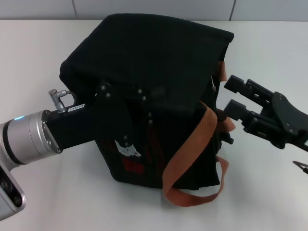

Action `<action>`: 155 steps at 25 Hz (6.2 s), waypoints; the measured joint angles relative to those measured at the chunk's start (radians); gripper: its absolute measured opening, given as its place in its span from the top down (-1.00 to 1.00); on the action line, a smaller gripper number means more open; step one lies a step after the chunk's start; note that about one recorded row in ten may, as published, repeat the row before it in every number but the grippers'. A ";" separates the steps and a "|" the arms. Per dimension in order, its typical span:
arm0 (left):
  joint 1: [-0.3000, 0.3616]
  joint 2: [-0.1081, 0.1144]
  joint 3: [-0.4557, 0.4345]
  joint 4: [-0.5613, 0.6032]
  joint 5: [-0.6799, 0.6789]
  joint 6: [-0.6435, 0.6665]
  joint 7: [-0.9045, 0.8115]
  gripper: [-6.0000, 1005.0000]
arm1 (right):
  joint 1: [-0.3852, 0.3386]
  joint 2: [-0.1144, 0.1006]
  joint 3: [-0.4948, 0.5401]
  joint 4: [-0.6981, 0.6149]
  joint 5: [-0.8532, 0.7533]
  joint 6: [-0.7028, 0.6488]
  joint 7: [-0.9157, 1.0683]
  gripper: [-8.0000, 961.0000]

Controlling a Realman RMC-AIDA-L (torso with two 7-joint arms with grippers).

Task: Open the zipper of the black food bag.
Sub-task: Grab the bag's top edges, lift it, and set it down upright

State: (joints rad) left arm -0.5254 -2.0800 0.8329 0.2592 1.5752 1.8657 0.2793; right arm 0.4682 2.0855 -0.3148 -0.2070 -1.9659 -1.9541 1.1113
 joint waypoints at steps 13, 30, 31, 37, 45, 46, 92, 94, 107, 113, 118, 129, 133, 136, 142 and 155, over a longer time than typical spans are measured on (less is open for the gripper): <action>-0.006 0.000 0.000 0.000 -0.001 0.002 0.000 0.80 | 0.073 -0.002 0.010 0.039 0.002 0.106 0.025 -0.56; -0.011 0.000 0.000 -0.005 0.001 0.003 0.000 0.80 | 0.082 -0.005 0.004 0.016 0.002 0.135 0.079 -0.14; -0.011 0.000 0.000 -0.005 0.001 0.003 0.000 0.80 | 0.078 -0.005 0.004 0.010 0.003 0.135 0.079 -0.10; -0.012 0.000 0.000 -0.008 0.002 0.003 0.000 0.80 | 0.082 -0.005 0.002 -0.006 0.001 0.136 0.099 0.40; -0.012 0.000 0.000 -0.009 0.001 0.003 0.000 0.80 | 0.081 -0.005 -0.011 -0.012 -0.001 0.143 0.096 0.95; -0.012 0.000 0.000 -0.009 0.001 0.002 0.000 0.80 | 0.075 -0.005 -0.011 -0.016 -0.001 0.140 0.091 0.95; -0.035 0.000 -0.002 -0.051 -0.044 -0.005 -0.002 0.80 | 0.077 -0.002 -0.046 -0.037 0.089 0.149 0.084 0.22; -0.035 0.000 -0.002 -0.051 -0.044 -0.005 -0.002 0.80 | 0.078 -0.002 -0.047 -0.037 0.088 0.152 0.085 0.23; -0.035 0.000 -0.005 -0.052 -0.044 -0.005 -0.002 0.80 | 0.028 -0.006 -0.092 -0.071 0.087 0.137 0.040 0.91; -0.039 0.000 -0.009 -0.060 -0.058 -0.009 -0.003 0.80 | -0.020 -0.007 -0.111 -0.103 0.085 0.118 0.028 0.96; -0.044 0.000 -0.009 -0.064 -0.071 -0.021 -0.007 0.80 | -0.042 -0.007 -0.131 -0.116 0.083 0.119 0.027 0.98; -0.051 0.000 -0.007 -0.077 -0.083 -0.022 -0.009 0.80 | -0.060 -0.007 -0.143 -0.141 0.038 0.120 0.032 0.99; -0.051 0.000 -0.006 -0.077 -0.083 -0.022 -0.008 0.80 | -0.079 -0.009 -0.106 -0.205 0.057 0.046 0.020 0.98; -0.051 0.000 -0.005 -0.077 -0.083 -0.023 -0.008 0.80 | -0.088 -0.001 -0.103 -0.283 0.067 0.026 -0.031 0.95; -0.051 0.000 -0.005 -0.077 -0.083 -0.024 -0.009 0.80 | -0.062 0.000 -0.108 -0.303 0.070 0.047 -0.133 0.62; -0.051 0.000 -0.003 -0.077 -0.083 -0.023 -0.010 0.80 | 0.015 0.002 -0.153 -0.245 0.066 0.144 -0.236 -0.01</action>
State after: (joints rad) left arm -0.5768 -2.0801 0.8299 0.1825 1.4926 1.8422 0.2690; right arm 0.4833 2.0880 -0.4678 -0.4518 -1.8998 -1.8101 0.8750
